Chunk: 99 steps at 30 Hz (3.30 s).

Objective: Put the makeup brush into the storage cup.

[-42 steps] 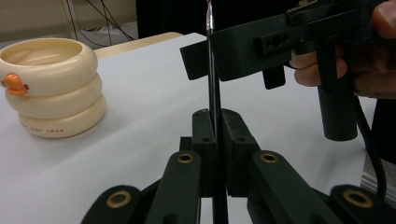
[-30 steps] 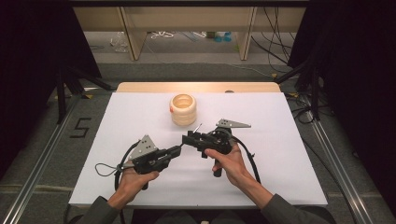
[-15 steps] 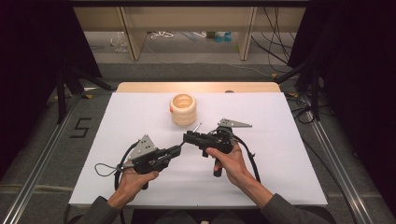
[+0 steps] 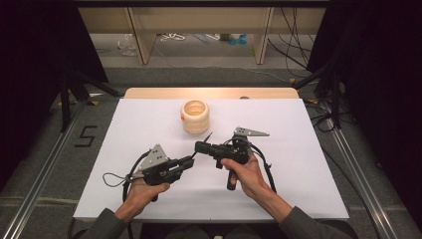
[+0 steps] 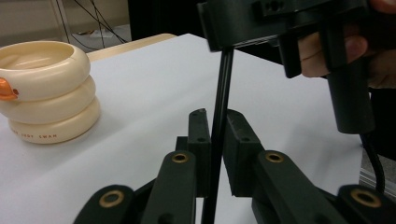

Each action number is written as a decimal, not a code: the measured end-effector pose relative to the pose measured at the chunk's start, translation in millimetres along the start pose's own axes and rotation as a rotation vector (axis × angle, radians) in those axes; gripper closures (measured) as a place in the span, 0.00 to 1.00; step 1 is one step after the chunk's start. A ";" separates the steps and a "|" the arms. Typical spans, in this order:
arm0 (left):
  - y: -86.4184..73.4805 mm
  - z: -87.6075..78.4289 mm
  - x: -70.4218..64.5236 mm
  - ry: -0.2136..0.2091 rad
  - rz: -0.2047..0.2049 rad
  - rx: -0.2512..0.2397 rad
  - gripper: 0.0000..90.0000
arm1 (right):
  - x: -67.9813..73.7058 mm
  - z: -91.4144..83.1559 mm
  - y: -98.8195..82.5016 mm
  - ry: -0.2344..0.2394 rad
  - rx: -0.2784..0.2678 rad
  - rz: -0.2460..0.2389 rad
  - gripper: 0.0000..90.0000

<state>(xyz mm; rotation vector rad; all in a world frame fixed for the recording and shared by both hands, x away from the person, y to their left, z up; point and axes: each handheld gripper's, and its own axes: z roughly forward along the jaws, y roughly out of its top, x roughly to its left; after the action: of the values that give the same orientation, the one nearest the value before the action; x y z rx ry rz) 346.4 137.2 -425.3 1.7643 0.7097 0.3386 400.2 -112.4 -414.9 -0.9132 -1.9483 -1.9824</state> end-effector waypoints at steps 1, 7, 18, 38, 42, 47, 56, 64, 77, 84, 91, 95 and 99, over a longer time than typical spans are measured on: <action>0.0 0.0 0.2 -0.005 -0.002 0.001 0.89 | 0.7 0.2 0.2 -0.001 0.002 -0.010 0.95; 0.6 -1.0 -0.6 -0.015 -0.001 0.004 0.76 | 4.5 -0.2 2.0 -0.011 0.027 -0.063 0.95; 0.7 -3.1 -1.2 0.002 -0.020 0.023 0.46 | 8.0 -4.4 10.7 -0.081 0.077 -0.203 0.95; -8.3 -12.2 3.3 0.074 -0.003 0.073 0.18 | -8.5 -15.9 35.4 -0.217 0.111 -0.326 0.95; -11.2 -14.5 4.9 0.086 -0.017 0.071 0.18 | -13.2 -15.6 40.2 -0.241 0.113 -0.337 0.95; -14.7 -17.6 7.2 0.100 -0.009 0.082 0.18 | -15.0 -13.5 49.8 -0.257 0.127 -0.349 0.95; -16.9 -20.0 9.1 0.107 -0.025 0.078 0.18 | -21.9 -6.2 63.2 -0.291 0.147 -0.376 0.95; -16.5 -20.5 10.4 0.109 -0.031 0.068 0.18 | -29.2 -2.2 76.9 -0.306 0.166 -0.375 0.95; -15.1 -20.4 17.6 0.136 0.034 0.055 0.18 | -34.7 5.8 99.4 -0.325 0.171 -0.382 0.95; -16.3 -21.1 12.7 0.120 -0.040 0.070 0.18 | -38.3 10.8 106.7 -0.323 0.174 -0.376 0.95; -7.2 -26.0 33.1 0.197 0.274 0.089 0.18 | -44.9 13.3 111.3 -0.334 0.177 -0.370 0.95; -7.9 -24.5 32.5 0.145 0.257 0.090 0.18 | -46.2 15.9 116.7 -0.338 0.174 -0.370 0.95; -14.5 -21.8 19.2 0.103 0.048 0.081 0.18 | -49.3 19.3 120.2 -0.349 0.178 -0.366 0.95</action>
<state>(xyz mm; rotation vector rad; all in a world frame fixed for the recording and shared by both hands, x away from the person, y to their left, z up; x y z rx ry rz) 344.8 168.3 -434.6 1.8529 0.7639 0.4411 511.0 -119.0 -344.7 -0.9635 -2.6032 -1.8780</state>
